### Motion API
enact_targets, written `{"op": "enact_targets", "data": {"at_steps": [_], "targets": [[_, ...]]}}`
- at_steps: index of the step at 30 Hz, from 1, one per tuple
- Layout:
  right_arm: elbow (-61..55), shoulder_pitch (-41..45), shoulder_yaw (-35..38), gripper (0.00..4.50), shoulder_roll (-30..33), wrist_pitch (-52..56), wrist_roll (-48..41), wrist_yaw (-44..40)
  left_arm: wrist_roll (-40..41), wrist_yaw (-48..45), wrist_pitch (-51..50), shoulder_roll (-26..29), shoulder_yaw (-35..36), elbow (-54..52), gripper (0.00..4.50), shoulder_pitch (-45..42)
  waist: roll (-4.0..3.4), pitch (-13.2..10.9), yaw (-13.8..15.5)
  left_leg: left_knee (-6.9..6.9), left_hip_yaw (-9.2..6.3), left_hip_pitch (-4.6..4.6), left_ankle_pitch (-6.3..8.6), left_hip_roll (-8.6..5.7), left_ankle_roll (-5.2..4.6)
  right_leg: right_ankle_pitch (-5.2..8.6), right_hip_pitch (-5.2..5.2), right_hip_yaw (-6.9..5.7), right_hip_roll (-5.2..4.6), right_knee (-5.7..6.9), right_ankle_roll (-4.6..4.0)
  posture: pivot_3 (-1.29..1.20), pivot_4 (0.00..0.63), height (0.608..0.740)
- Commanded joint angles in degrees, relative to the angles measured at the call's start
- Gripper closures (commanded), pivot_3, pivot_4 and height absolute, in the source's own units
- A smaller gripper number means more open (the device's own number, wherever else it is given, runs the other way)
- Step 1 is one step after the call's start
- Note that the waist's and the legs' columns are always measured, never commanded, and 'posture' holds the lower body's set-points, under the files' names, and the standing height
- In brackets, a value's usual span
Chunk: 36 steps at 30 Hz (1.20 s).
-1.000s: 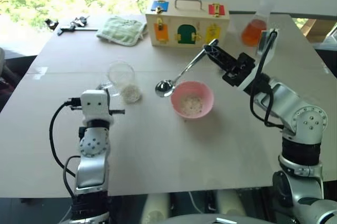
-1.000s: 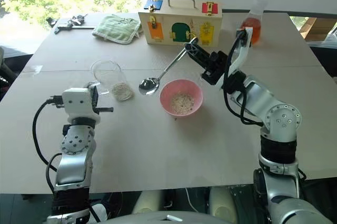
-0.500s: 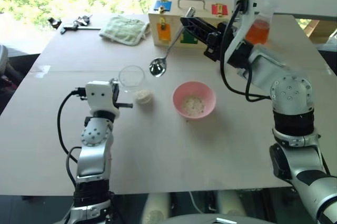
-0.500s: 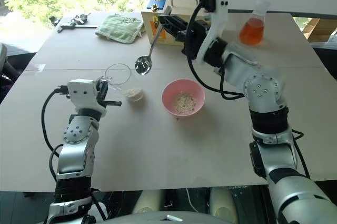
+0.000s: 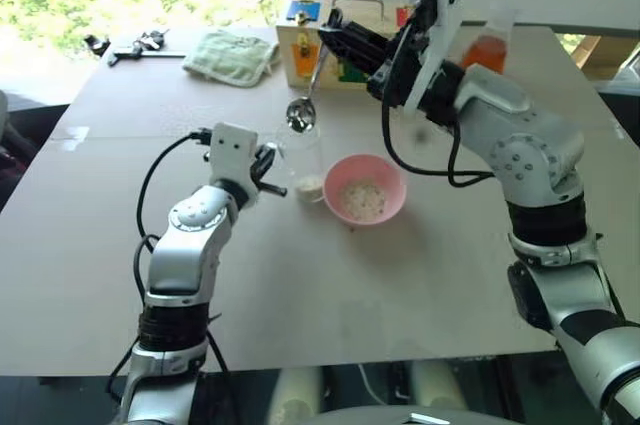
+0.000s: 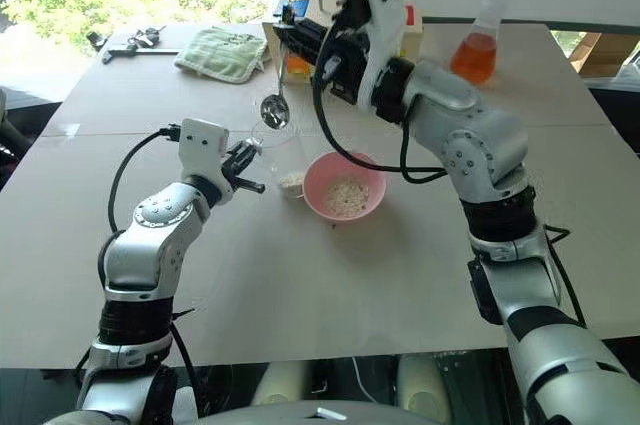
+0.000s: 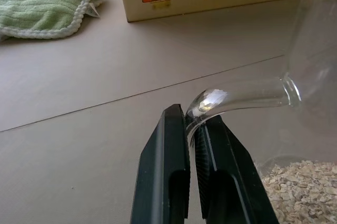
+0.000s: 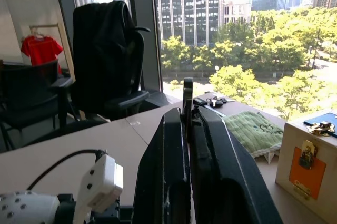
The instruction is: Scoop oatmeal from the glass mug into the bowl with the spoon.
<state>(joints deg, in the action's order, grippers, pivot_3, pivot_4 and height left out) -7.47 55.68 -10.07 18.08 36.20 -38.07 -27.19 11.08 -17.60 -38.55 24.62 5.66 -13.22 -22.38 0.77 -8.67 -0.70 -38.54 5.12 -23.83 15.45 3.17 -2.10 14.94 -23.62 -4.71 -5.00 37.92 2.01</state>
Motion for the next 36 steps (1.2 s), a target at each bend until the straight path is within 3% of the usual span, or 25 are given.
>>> {"op": "enact_targets", "data": {"at_steps": [1, 7, 17, 25, 36], "targets": [[0.11, -0.12, -2.19, 4.50, 0.52, -3.27, 5.26, -3.83, 1.51, -4.11, -1.72, 3.19, -0.26, -1.05, 4.48, -3.39, -0.01, -0.01, -0.01, 0.00, 0.00, 0.00, 0.00, 0.00, 0.00, 0.00, 0.00, 0.00, 0.01, -0.01, 0.00, 0.00, 0.150, 0.740], [3.49, -0.72, -6.29, 4.50, -0.93, -5.65, 10.89, -9.97, 4.31, -13.84, -4.32, 8.60, -2.71, 1.54, 4.48, -7.67, 0.03, -0.05, -0.02, 0.00, 0.03, 0.00, -0.02, 0.00, 0.04, 0.00, -0.02, 0.02, 0.02, -0.01, 0.00, 0.00, 0.150, 0.740], [9.26, -0.27, -6.96, 4.50, -5.07, -0.56, 12.24, -14.60, -2.43, -23.54, 13.22, 14.82, -8.02, 13.70, 4.48, -13.04, 0.05, -0.10, 0.00, -0.01, 0.32, 0.00, -0.06, -0.02, 0.10, 0.00, -0.04, 0.01, 0.06, 0.02, 0.00, 0.00, 0.150, 0.740], [10.04, -0.23, 0.93, 4.50, -9.86, 11.60, 6.94, -9.45, -5.45, -24.56, 22.24, 14.48, -8.36, 17.69, 4.48, -12.07, 0.06, -0.10, 0.00, -0.03, 0.40, -0.03, -0.06, -0.01, 0.10, 0.00, -0.08, 0.03, 0.05, 0.06, 0.00, 0.00, 0.150, 0.740], [12.27, 4.30, 14.95, 4.50, -14.46, 21.82, 1.32, 1.32, -6.31, -22.92, 26.00, 13.23, -7.71, 18.37, 4.48, -8.38, 0.06, -0.09, -0.02, -0.04, 0.40, -0.02, -0.06, 0.00, 0.10, 0.00, -0.07, 0.04, 0.05, 0.07, 0.00, 0.00, 0.150, 0.740]]}}
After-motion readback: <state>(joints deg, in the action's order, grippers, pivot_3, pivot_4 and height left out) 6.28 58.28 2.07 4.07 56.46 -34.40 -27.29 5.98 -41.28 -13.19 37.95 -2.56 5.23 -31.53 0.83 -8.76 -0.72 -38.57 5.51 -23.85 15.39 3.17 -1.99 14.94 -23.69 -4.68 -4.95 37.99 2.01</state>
